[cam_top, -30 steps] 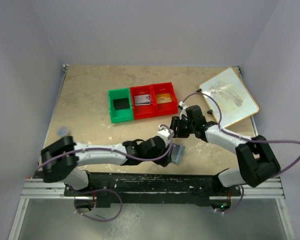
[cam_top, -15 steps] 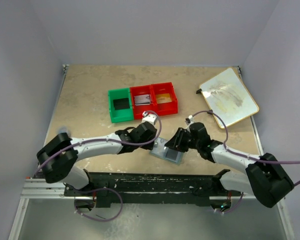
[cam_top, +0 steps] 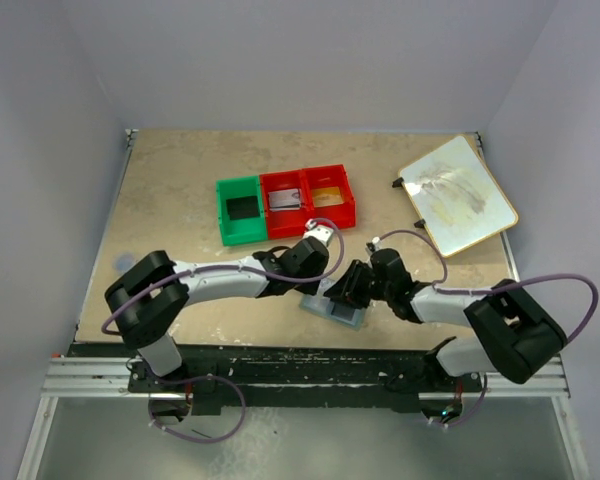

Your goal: Take the credit cards out of the card holder

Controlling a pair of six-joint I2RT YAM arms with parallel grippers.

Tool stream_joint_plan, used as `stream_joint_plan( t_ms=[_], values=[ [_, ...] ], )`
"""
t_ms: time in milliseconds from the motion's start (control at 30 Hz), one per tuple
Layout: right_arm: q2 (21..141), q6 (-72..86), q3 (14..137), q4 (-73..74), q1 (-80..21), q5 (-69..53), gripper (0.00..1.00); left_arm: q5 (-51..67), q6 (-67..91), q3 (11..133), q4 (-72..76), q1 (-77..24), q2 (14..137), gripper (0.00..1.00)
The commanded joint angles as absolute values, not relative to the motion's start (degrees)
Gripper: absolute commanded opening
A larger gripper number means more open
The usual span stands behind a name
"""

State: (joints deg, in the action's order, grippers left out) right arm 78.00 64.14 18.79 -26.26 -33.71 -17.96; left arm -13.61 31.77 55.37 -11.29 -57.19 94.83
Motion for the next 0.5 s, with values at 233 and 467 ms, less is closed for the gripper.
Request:
stream_joint_plan(
  t_ms=[233, 467],
  values=[
    [76.1, 66.3, 17.2, -25.5, -33.9, -14.9, 0.34, -9.8, 28.1, 57.9, -12.0, -57.5, 100.9, 0.23],
    [82.5, 68.8, 15.4, -34.6, -34.1, -15.9, 0.27, -8.2, 28.8, 56.2, -12.1, -57.6, 101.0, 0.14]
  ],
)
